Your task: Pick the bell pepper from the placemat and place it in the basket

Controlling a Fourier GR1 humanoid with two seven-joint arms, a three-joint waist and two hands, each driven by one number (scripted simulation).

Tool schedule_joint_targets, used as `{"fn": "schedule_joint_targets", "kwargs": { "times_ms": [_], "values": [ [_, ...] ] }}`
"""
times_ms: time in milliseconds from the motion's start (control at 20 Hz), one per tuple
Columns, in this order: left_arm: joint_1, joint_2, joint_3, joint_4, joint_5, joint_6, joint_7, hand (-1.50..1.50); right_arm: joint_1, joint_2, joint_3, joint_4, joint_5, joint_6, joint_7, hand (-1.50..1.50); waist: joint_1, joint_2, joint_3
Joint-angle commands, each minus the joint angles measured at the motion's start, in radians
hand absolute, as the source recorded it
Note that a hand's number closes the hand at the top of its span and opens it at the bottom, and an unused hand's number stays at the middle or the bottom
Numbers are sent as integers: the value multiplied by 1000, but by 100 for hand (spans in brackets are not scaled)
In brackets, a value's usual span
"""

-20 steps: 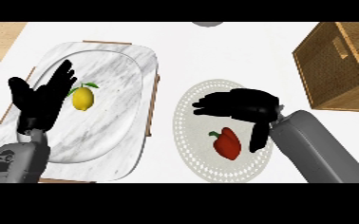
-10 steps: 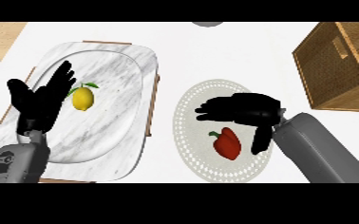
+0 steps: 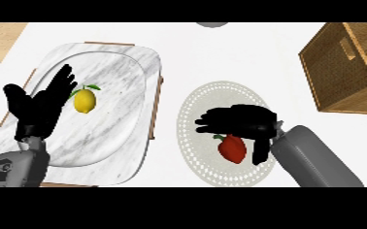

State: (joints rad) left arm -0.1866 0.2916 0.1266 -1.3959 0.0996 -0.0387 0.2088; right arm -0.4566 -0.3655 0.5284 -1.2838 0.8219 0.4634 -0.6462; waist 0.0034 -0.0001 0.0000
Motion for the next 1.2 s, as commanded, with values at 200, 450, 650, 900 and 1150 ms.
{"fn": "schedule_joint_targets", "kwargs": {
  "times_ms": [200, 450, 650, 900, 1150],
  "values": [
    [-32, -29, -2, 16, -29, 16, -3, 0, 16, -30, 52, -19, 136, -42, -121, 150, -4, 0, 0],
    [-78, -2, 31, 30, -10, -13, 41, 0, -5, 63, 48, 88, 195, -80, -129, 150, 0, 1, 0],
    [-28, 2, 27, 10, -22, 0, 20, 0, -30, 103, -292, 207, 80, -116, 324, 150, -23, 13, -1],
    [-24, 4, 41, 7, -20, 14, 23, 0, -44, 104, -504, 264, 42, -228, 596, 150, -73, 18, -2],
    [-36, -2, 31, -3, -17, 6, 21, 0, -121, 179, -684, 324, 20, -376, 937, 150, -21, 30, -3]
  ]
}}
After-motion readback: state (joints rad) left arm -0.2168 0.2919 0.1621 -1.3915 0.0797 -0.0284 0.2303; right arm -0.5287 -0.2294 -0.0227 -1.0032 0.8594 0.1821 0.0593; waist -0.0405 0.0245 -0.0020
